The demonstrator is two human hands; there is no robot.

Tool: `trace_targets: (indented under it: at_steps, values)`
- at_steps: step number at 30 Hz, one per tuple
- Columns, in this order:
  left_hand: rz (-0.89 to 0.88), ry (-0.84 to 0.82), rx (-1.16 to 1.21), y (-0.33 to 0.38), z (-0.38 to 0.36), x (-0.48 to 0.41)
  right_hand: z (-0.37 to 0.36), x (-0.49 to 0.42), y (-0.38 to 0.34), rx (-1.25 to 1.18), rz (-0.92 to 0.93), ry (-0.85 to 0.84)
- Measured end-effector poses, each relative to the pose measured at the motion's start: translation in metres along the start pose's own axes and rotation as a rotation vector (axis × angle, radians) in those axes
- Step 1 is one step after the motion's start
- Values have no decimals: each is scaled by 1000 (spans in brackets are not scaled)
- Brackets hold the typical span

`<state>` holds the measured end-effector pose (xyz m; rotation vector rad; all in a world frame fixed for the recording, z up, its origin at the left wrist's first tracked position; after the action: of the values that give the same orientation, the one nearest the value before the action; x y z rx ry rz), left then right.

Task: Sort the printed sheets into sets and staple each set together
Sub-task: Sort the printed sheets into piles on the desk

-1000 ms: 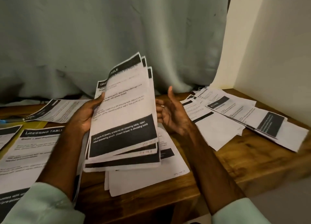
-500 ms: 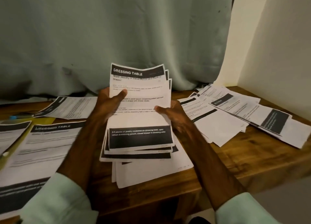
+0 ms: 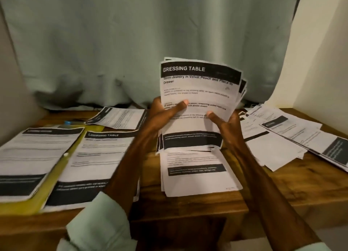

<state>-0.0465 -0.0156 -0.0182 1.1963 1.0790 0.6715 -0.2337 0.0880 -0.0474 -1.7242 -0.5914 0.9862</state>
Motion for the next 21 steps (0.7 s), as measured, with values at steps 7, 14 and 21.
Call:
trace_targets:
  at_steps: [7, 14, 21]
  values:
    - [-57, 88, -206, 18, 38, -15, -19, -18, -39, 276, 120, 6]
    - [116, 73, -1010, -10, 131, 52, -44, -9, 3, 326, -98, -136]
    - [214, -289, -1258, -68, 133, 138, -48, 24, 66, 331, -352, -70]
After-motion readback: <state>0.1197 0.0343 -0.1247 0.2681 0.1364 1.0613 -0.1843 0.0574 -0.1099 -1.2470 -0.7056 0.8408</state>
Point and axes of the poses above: each hand's wrist, its own x-axis away from the middle knuckle, its own z-axis out of the back of the hand, y = z × x, the point moved 5 cm from there along -x, towards the middle knuckle, and after that the axes turned 1 degree about z, right-handed, at the moved point
